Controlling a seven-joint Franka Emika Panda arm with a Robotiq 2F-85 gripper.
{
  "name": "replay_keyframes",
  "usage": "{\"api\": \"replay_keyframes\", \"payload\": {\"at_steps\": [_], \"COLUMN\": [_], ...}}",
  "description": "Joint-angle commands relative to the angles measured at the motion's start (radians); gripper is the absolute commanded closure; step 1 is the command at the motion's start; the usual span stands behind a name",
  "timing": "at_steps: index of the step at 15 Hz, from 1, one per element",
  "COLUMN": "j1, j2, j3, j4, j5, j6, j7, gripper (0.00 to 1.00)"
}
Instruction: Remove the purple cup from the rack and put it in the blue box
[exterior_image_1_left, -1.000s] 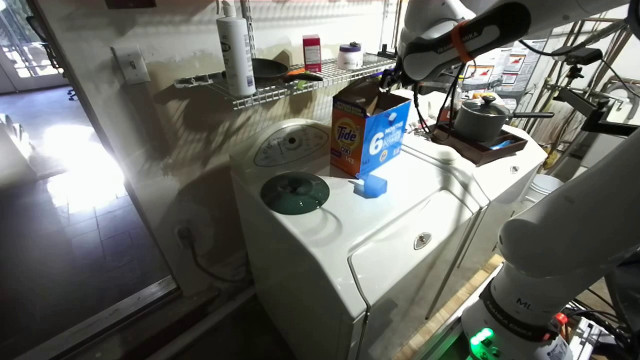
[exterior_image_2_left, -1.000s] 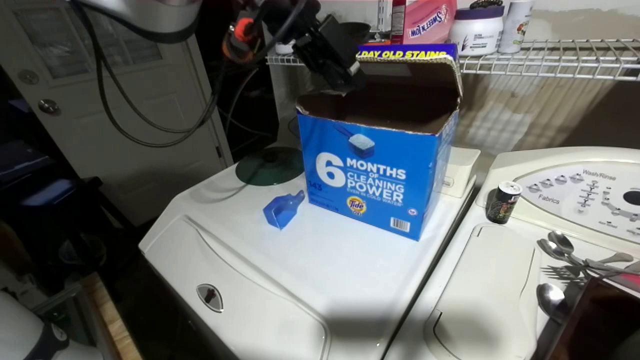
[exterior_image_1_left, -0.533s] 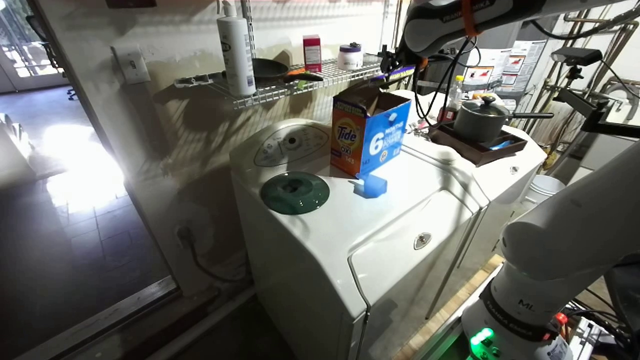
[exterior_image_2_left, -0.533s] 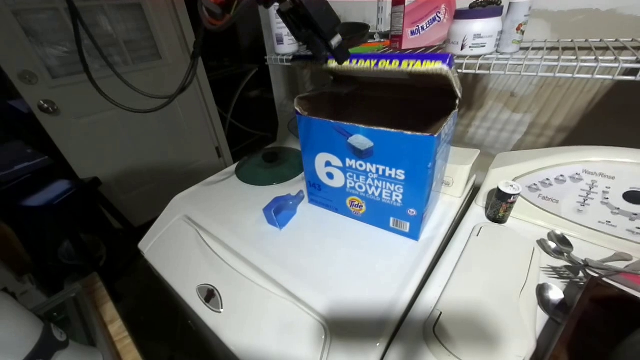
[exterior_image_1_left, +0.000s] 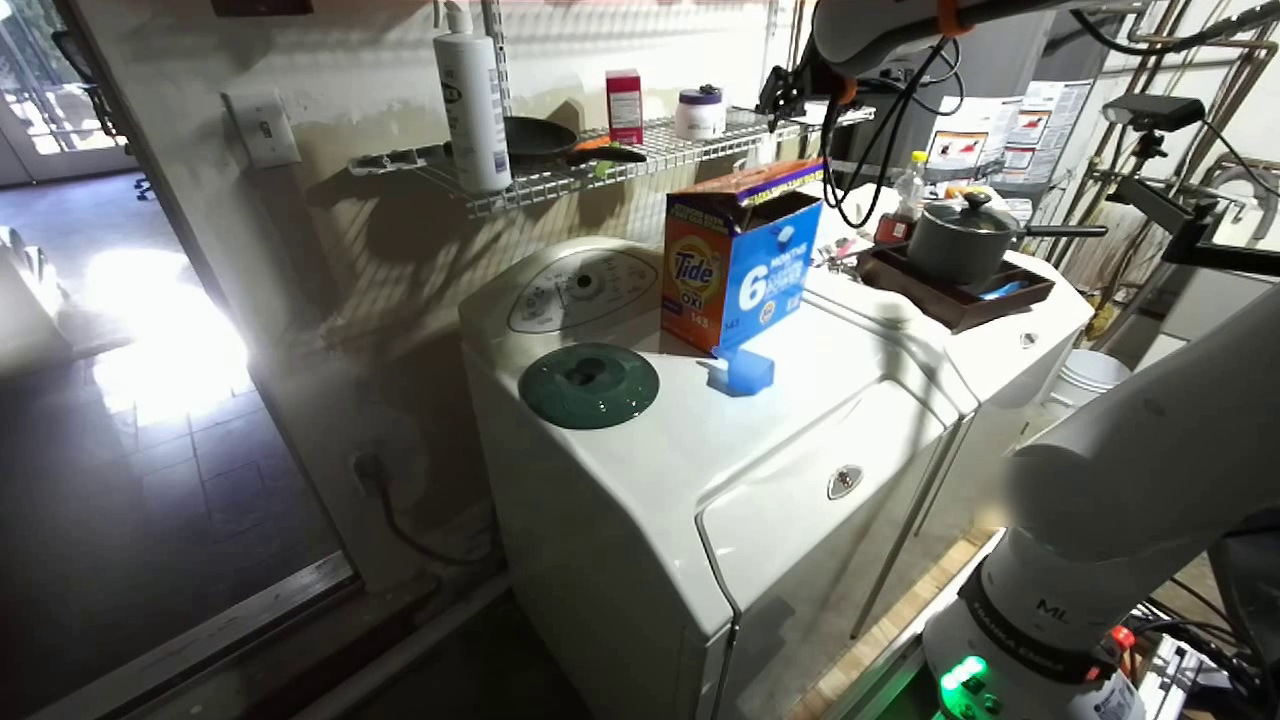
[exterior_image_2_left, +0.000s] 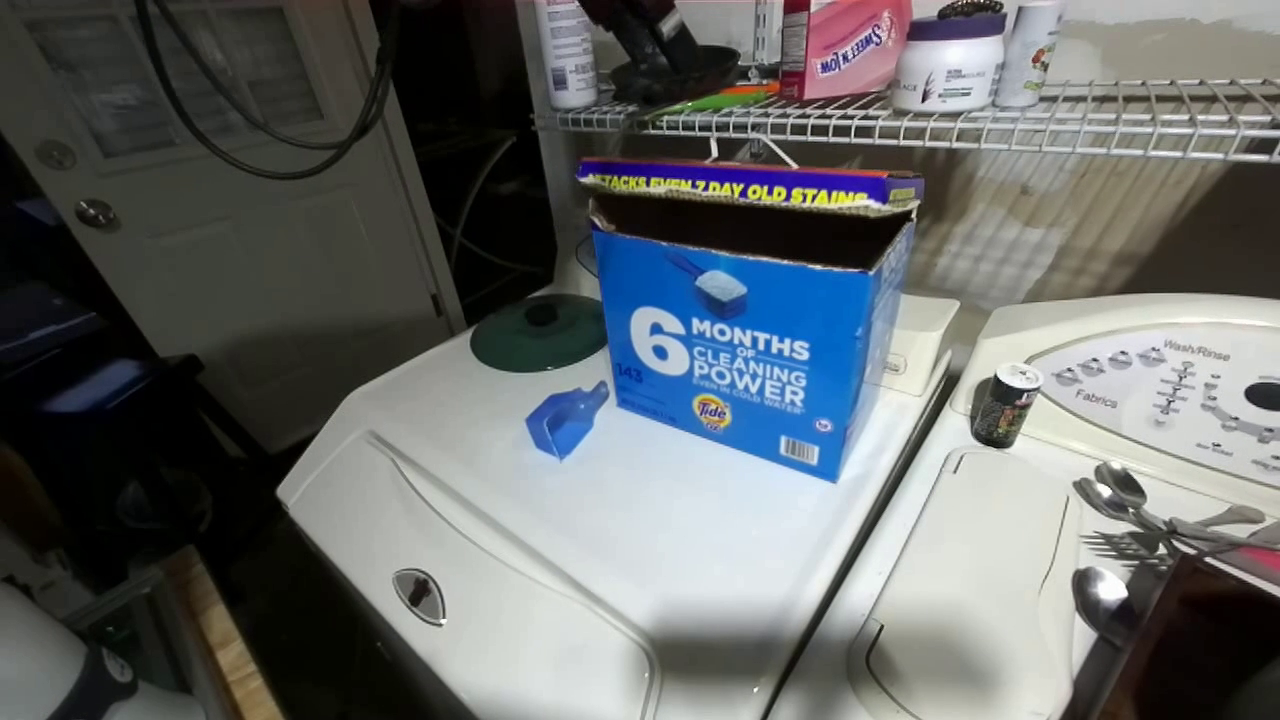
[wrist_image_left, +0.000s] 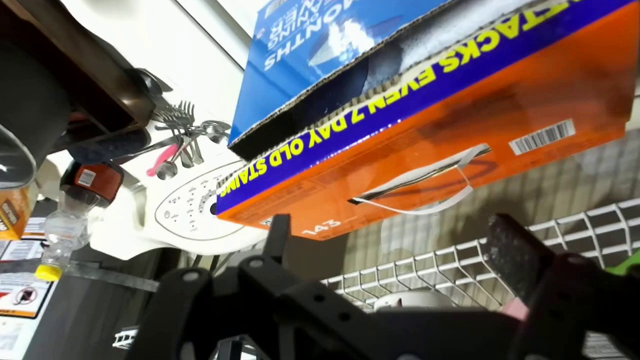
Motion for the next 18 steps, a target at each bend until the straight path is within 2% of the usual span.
{"api": "replay_keyframes", "payload": {"at_steps": [1, 3, 6, 9, 12, 13, 15, 18], "j1": [0.015, 0.032, 0.055, 0.056, 0.054, 0.056, 0.058, 0.058], "j2": [0.03, 0.029, 0.002, -0.032, -0.042, -0.038, -0.046, -0.045], "j3": [-0.024, -0.04, -0.046, -0.028, -0.017, -0.026, -0.024, -0.025], "j4": [0.015, 0.017, 0.044, 0.11, 0.153, 0.12, 0.137, 0.138], "j5": [0.009, 0.062, 0.136, 0.135, 0.113, 0.099, 0.098, 0.098], "j6": [0.095, 0.143, 0.047, -0.143, -0.388, -0.273, -0.353, -0.361], "j7": [-0.038, -0.063, -0.094, -0.082, -0.074, -0.061, -0.06, -0.06], "gripper": [0.0, 0.0, 0.0, 0.0, 0.0, 0.0, 0.0, 0.0]}}
